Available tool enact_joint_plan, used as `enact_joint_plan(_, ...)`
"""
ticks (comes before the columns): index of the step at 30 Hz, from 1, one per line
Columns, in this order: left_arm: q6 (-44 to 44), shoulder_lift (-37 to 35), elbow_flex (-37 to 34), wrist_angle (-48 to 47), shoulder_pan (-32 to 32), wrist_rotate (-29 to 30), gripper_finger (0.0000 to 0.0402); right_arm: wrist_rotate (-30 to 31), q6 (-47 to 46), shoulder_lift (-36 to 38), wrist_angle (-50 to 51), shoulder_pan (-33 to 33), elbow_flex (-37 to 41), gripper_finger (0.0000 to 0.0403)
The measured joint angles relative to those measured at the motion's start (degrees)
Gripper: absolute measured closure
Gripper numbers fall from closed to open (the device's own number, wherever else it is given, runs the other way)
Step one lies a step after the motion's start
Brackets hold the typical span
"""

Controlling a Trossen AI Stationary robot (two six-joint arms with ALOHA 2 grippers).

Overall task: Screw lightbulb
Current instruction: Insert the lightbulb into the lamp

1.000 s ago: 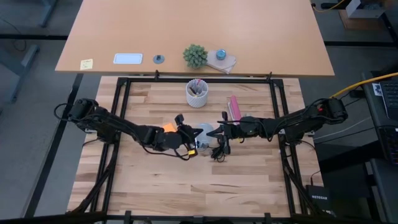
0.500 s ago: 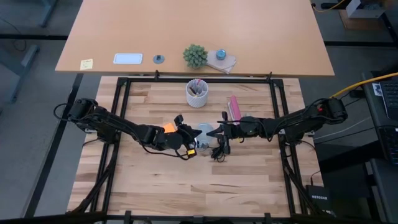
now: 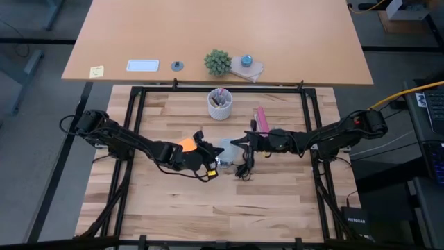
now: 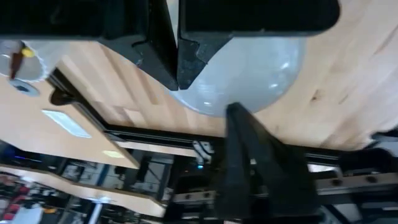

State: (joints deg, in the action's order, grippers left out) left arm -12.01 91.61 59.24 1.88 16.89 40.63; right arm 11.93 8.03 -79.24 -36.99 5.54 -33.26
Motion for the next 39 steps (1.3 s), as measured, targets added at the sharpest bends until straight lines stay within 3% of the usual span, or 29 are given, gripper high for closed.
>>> enact_joint_plan(20, -1.89, 0.04, -0.04, -1.56, 0.35, 2.20, 0.0400, 4.76, -2.12, 0.76, 5.58, 0.04, -0.11, 0.0394)
enact_joint_plan(39, -4.83, 0.10, -0.11, -4.40, 0.37, 4.79, 0.0400, -0.10, -2.23, 0.83, 5.96, 0.00, -0.13, 0.0394)
